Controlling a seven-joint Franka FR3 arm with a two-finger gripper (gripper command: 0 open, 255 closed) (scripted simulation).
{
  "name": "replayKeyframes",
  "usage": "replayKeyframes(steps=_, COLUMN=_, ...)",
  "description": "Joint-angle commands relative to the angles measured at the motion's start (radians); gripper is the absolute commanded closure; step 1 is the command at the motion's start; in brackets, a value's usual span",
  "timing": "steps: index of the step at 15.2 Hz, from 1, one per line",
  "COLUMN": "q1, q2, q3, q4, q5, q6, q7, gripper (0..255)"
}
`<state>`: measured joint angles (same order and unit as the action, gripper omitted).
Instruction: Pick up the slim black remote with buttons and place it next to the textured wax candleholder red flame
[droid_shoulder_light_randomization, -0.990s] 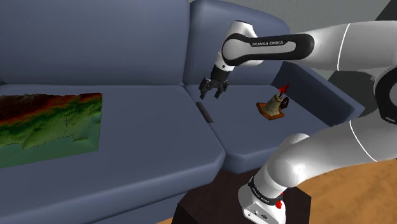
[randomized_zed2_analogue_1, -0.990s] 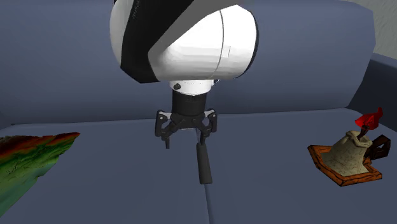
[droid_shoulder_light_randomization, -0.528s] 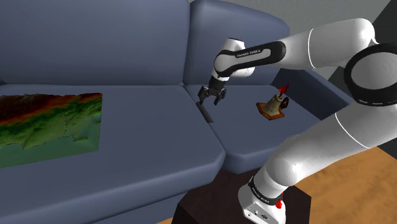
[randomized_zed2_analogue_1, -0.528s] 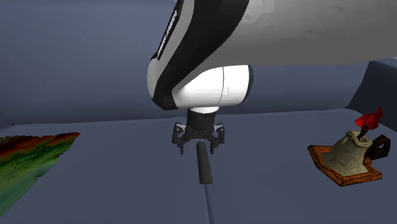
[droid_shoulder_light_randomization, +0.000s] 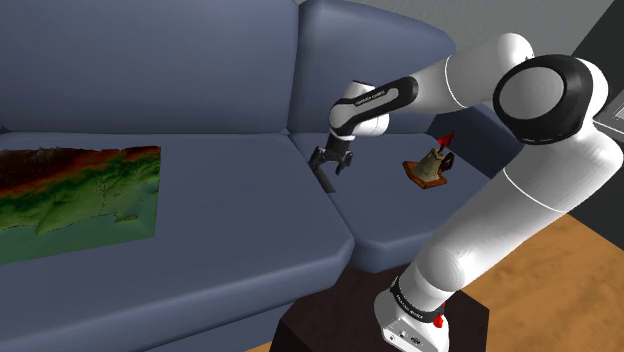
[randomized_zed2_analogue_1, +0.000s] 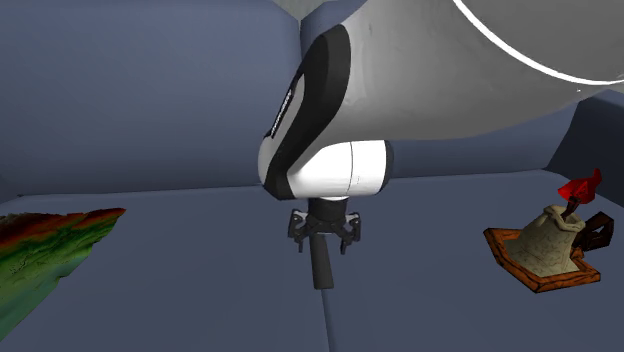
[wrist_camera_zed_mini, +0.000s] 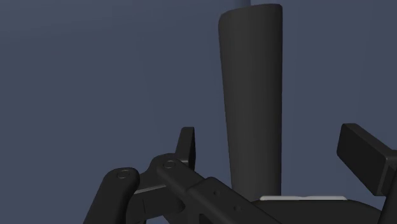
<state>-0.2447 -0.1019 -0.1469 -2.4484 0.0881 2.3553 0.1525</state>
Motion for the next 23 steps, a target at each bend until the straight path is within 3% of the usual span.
replayKeyframes(steps=1, q1=0.001, q2=0.023, q3=-0.001, q4=-0.007, q5=0.007, q6=0.030, q7=-0.006, gripper=0)
replayKeyframes(steps=11, q1=0.003, q2=0.049, q3=0.000, q4=-0.017, q5=0.017, q6=0.066, q7=-0.013, gripper=0)
replayKeyframes(steps=12, q1=0.003, q2=0.049, q3=0.000, q4=-0.017, q5=0.017, q6=0.066, q7=-0.013, gripper=255)
replayKeyframes(steps=23, q1=0.003, q2=0.029, q3=0.000, q4=-0.009, q5=0.009, q6=0.038, q7=-0.006, gripper=255)
